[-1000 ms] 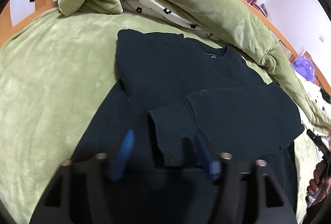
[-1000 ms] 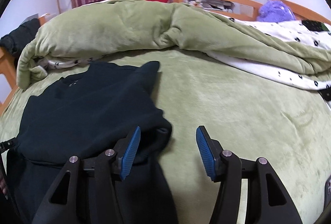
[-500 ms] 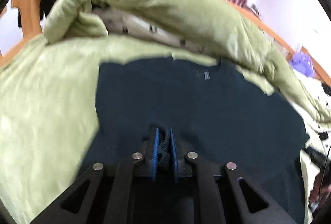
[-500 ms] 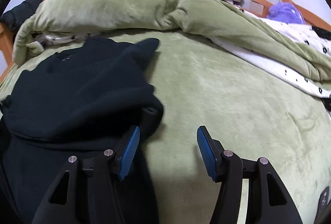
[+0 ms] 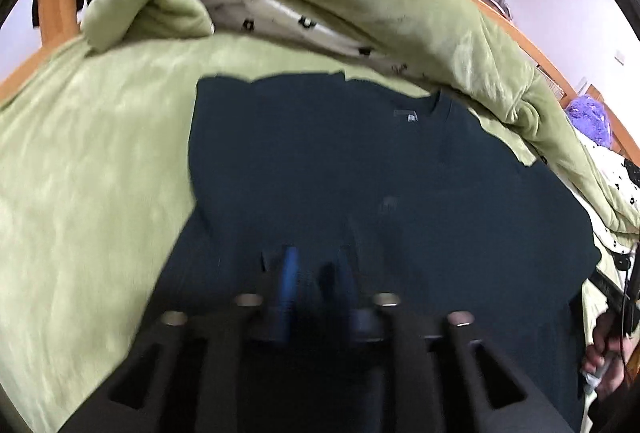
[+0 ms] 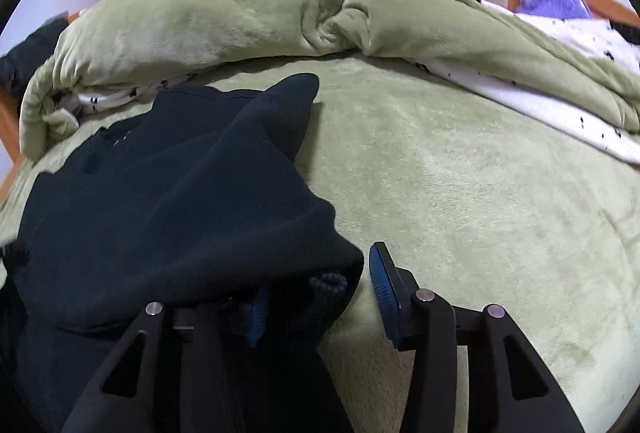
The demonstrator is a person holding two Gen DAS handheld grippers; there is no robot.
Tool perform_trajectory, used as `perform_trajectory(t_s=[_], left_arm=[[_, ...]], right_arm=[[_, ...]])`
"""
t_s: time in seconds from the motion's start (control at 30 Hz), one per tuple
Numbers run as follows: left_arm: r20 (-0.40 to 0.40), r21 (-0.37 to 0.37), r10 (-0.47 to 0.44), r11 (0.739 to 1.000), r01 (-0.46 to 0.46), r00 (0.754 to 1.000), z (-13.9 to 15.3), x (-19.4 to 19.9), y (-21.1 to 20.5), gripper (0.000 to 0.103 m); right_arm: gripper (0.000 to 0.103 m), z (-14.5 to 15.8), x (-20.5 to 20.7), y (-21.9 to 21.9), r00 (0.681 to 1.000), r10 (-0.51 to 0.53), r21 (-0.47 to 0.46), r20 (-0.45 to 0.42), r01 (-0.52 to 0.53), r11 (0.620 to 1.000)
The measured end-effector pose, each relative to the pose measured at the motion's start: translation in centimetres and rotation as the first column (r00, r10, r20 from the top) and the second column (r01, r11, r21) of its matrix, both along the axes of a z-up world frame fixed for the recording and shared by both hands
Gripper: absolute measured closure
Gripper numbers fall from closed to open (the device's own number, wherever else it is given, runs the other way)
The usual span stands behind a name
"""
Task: Fold small clothes
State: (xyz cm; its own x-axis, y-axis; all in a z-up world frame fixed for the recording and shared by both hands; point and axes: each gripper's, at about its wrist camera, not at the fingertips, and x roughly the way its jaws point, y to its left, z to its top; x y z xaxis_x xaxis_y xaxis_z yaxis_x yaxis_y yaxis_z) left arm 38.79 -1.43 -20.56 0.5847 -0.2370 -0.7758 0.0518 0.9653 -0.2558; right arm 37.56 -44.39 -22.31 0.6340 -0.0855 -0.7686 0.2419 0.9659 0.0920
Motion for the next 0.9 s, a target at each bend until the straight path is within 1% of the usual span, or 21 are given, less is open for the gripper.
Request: perform_trajectory(t_s=[0.03, 0.07, 0.13, 0.23, 0.27, 0.3, 0.33, 0.37, 0.43, 0.47, 0.53, 0.6, 0.67, 0.7, 0.73, 0.8, 0.87, 0.9], left_arm=[[-0.011, -0.016, 0.002, 1.0, -0.002, 1.0, -0.2, -0.3, 0.2, 0.049], [-0.03, -0.048, 0.002, 0.999, -0.004, 1.0, -0.5, -0.6, 0.4, 0.04], [-0.057, -0.088, 0.0, 0.996, -0.005, 0.998, -1.1, -1.0, 0.3, 0.04], [-0.067, -0.073, -0.001, 0.997, -0.004, 0.998, -1.6, -0.9, -0.6, 0.042], [-0.056, -0.063, -0.003, 0.998, 0.0, 0.998, -1.7, -0.7, -1.1, 0.048], [-0.036, -0.022, 0.01, 1.0, -0.011, 0.999, -1.7, -0.5, -1.7, 0.07], [-0.012, 0.026, 0.008, 1.0, -0.007, 1.0, -1.5, -0.2, -2.2, 0.081], [0.015, 0.051, -0.012, 0.999, 0.011, 1.0, -1.1, 0.1, -2.4, 0.09], [0.057, 0.033, -0.023, 0.999, 0.021, 0.998, 0.2, 0.7, -1.8, 0.091], [0.095, 0.022, -0.011, 1.0, 0.009, 0.995, 1.5, 1.0, -1.1, 0.091], [0.146, 0.009, 0.017, 1.0, -0.018, 0.989, 3.4, 1.8, 0.1, 0.091], [0.18, 0.026, 0.05, 0.998, -0.055, 0.982, 4.8, 2.4, 1.2, 0.092], [0.203, 0.075, 0.075, 0.993, -0.092, 0.976, 5.3, 3.0, 2.2, 0.092], [0.189, 0.085, 0.076, 0.992, -0.094, 0.979, 5.0, 3.3, 2.8, 0.091], [0.169, 0.093, 0.073, 0.992, -0.089, 0.983, 4.5, 3.4, 3.3, 0.091], [0.135, 0.087, 0.069, 0.993, -0.081, 0.988, 3.2, 3.4, 3.9, 0.091], [0.074, 0.086, 0.075, 0.993, -0.081, 0.994, 1.3, 3.2, 4.2, 0.09], [0.057, 0.096, 0.076, 0.992, -0.081, 0.996, 0.8, 3.2, 4.0, 0.087]], right_arm=[[0.058, 0.0, 0.0, -0.2, 1.0, -0.009, -0.005, -0.004, 0.009, 1.0], [0.058, -0.1, 0.0, -0.3, 1.0, -0.014, -0.014, -0.009, 0.014, 1.0], [0.058, -0.2, 0.0, -0.4, 0.999, -0.035, -0.046, -0.015, 0.035, 0.998], [0.058, -0.6, 0.0, -0.9, 0.998, -0.057, -0.027, -0.022, 0.056, 0.998], [0.058, -0.7, 0.0, -1.0, 0.998, -0.06, -0.019, -0.022, 0.059, 0.998], [0.058, -0.8, 0.0, -1.3, 0.998, -0.061, -0.007, -0.02, 0.061, 0.998], [0.058, -0.9, -0.1, -1.6, 0.998, -0.065, 0.01, -0.018, 0.065, 0.998], [0.058, -0.9, -0.2, -1.9, 0.998, -0.067, 0.024, -0.015, 0.067, 0.997], [0.058, -0.8, -0.5, -2.4, 0.998, -0.057, 0.073, -0.001, 0.057, 0.996], [0.058, -0.6, -0.5, -2.3, 0.999, -0.042, 0.084, -0.003, 0.042, 0.996], [0.058, 0.0, -1.1, -1.8, 1.0, 0.022, 0.078, -0.008, -0.022, 0.997], [0.057, 1.0, -2.2, -1.1, 0.995, 0.096, 0.066, 0.019, -0.097, 0.993], [0.057, 2.3, -3.2, -0.6, 0.983, 0.174, 0.079, 0.057, -0.178, 0.981], [0.056, 3.2, -3.6, -0.3, 0.974, 0.206, 0.086, 0.09, -0.214, 0.973], [0.056, 3.8, -3.7, 0.0, 0.972, 0.207, 0.073, 0.11, -0.215, 0.974], [0.051, 5.1, -3.4, 0.4, 0.973, 0.174, 0.045, 0.149, -0.183, 0.982], [0.051, 5.7, -2.1, 0.4, 0.976, 0.139, 0.074, 0.169, -0.153, 0.985], [0.051, 5.6, -1.2, 0.5, 0.98, 0.117, 0.085, 0.16, -0.132, 0.988]])
